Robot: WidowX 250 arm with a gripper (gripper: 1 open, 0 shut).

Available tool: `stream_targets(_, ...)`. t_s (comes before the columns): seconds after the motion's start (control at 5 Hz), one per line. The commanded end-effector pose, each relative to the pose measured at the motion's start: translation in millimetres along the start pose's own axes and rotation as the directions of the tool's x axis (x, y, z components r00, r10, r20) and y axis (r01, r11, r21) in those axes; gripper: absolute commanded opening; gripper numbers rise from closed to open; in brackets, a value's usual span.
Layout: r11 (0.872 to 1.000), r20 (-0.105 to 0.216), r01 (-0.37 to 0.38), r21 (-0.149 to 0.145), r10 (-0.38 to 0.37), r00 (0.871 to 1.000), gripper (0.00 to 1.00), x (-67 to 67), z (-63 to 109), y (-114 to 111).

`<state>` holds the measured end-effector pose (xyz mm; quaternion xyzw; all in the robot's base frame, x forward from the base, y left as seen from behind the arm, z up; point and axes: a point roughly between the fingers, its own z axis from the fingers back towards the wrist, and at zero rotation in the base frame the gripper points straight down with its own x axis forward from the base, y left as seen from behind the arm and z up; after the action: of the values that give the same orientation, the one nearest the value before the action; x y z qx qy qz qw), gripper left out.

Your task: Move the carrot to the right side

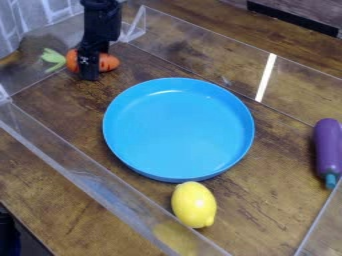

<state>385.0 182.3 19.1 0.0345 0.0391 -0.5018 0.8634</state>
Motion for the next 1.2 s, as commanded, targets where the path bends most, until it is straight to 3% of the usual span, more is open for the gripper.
stream_targets(0.0,1.0,-0.004,0.008,-0.012,-0.008,1.0,1.0,9.9,-2.6,-2.2)
stream_targets(0.2,1.0,-0.008,-0.019,-0.016,0.019,1.0,1.0,11.3,-1.9,-2.6)
stream_targets(0.6,0.995,-0.013,0.097,-0.007,-0.097,0.995,1.0,16.1,-2.1,-3.1)
stream_targets(1.0,0.982,-0.017,0.19,0.0,-0.19,0.982,1.0,19.8,-2.5,0.0)
